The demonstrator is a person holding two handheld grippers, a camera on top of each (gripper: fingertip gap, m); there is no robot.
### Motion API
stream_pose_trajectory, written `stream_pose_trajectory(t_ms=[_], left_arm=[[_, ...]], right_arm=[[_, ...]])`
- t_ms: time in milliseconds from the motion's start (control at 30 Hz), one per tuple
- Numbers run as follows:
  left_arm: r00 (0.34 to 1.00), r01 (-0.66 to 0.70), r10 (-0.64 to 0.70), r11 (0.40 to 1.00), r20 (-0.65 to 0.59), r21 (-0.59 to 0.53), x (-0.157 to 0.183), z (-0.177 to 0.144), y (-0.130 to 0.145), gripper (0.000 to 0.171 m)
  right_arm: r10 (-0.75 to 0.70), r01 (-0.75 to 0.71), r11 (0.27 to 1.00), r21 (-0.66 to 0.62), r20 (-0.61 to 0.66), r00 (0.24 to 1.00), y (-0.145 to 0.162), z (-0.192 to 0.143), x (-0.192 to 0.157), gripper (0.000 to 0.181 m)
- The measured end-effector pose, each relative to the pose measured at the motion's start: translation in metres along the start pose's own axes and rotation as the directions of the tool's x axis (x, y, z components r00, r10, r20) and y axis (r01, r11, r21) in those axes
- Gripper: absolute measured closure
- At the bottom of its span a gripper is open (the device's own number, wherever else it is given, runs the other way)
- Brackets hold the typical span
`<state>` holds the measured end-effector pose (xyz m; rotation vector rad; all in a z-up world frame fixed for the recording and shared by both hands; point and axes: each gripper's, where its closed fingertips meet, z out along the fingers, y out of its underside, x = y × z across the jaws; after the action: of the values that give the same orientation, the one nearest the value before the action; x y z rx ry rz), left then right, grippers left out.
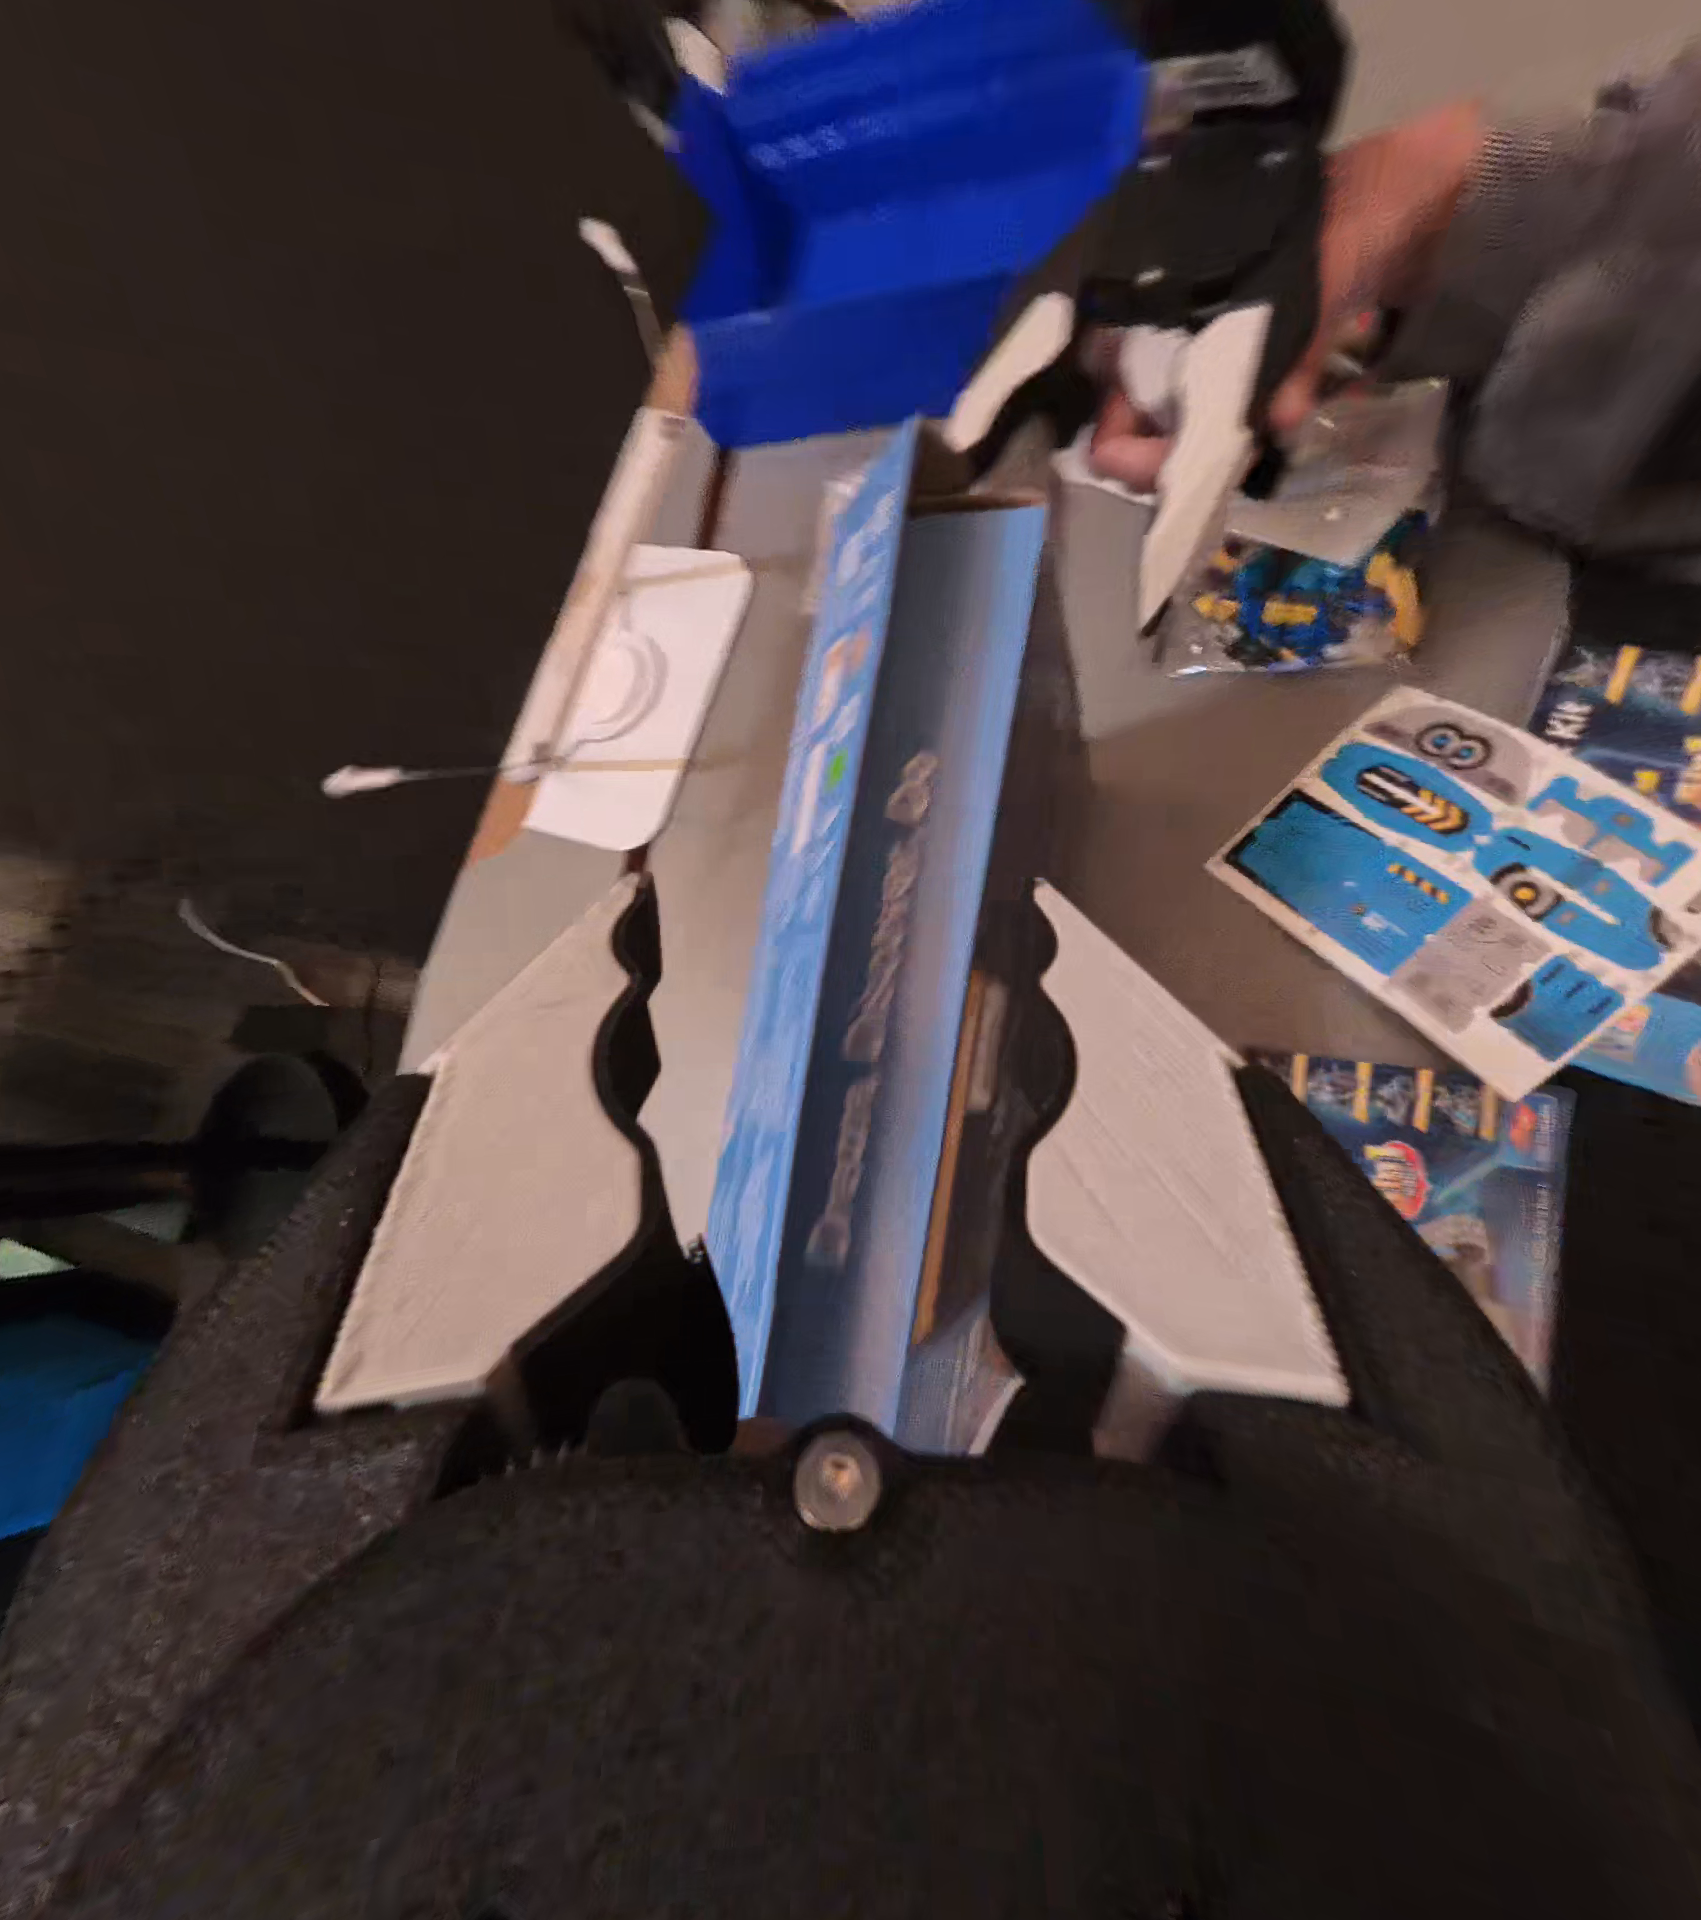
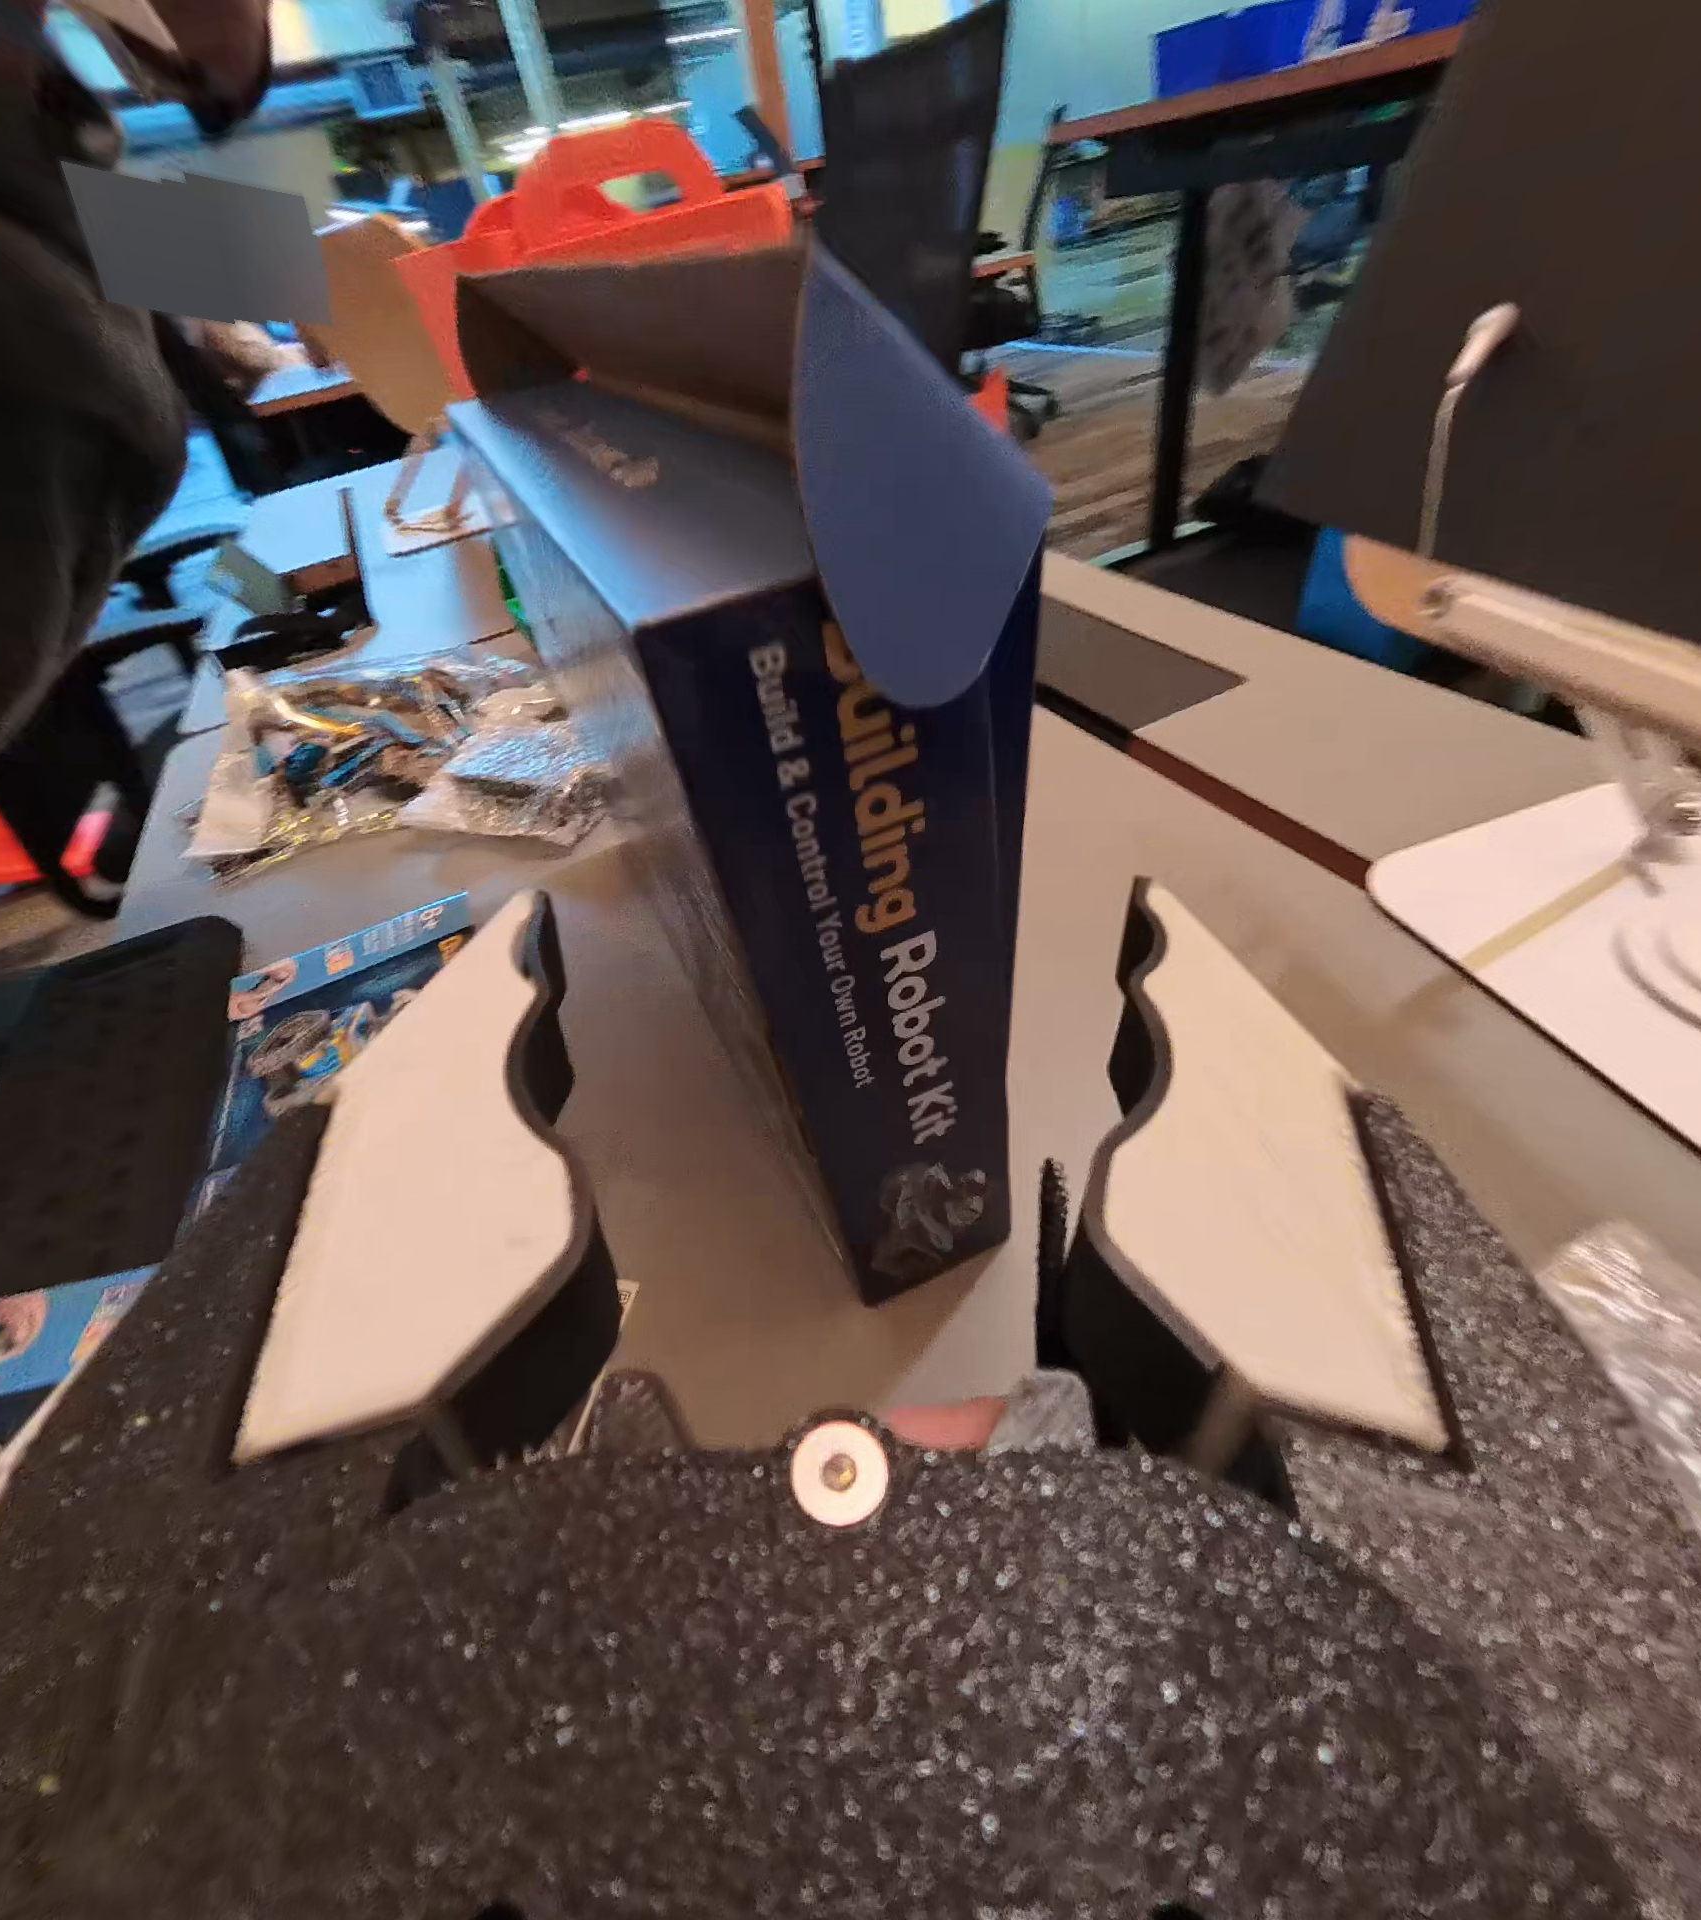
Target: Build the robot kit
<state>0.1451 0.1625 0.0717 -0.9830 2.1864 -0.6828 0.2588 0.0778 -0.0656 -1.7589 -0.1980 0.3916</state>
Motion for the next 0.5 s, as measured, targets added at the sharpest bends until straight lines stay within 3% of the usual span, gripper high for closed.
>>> stream_pose_trajectory(t_ms=[100,233,333,400,467,500], left_arm=[[0.994,-0.066,0.050,0.983,-0.099,-0.170,0.013,0.065,-0.037,0.105],[0.980,-0.164,0.112,0.924,-0.167,-0.346,0.014,0.127,-0.058,0.105],[0.955,-0.237,0.133,0.878,-0.263,-0.416,0.022,0.146,-0.062,0.116],[0.930,-0.316,0.177,0.832,-0.321,-0.456,0.026,0.151,-0.058,0.125],[0.899,-0.406,0.242,0.775,-0.366,-0.484,0.029,0.154,-0.054,0.137],[0.881,-0.453,0.287,0.742,-0.376,-0.494,0.028,0.155,-0.053,0.142]], right_arm=[[0.012,-0.012,1.000,-0.001,0.066,0.998,0.004,0.018,0.008,0.071],[-0.037,0.025,0.992,0.127,0.091,0.995,-0.020,0.026,0.005,0.076],[-0.045,0.015,0.986,0.168,0.178,0.983,-0.028,0.029,-0.011,0.075],[-0.049,0.024,0.989,0.148,0.172,0.984,-0.024,0.036,-0.012,0.079],[-0.101,0.086,0.987,0.132,0.111,0.989,-0.021,0.039,-0.004,0.104],[-0.094,0.079,0.989,0.129,0.119,0.988,-0.020,0.038,-0.004,0.108]])
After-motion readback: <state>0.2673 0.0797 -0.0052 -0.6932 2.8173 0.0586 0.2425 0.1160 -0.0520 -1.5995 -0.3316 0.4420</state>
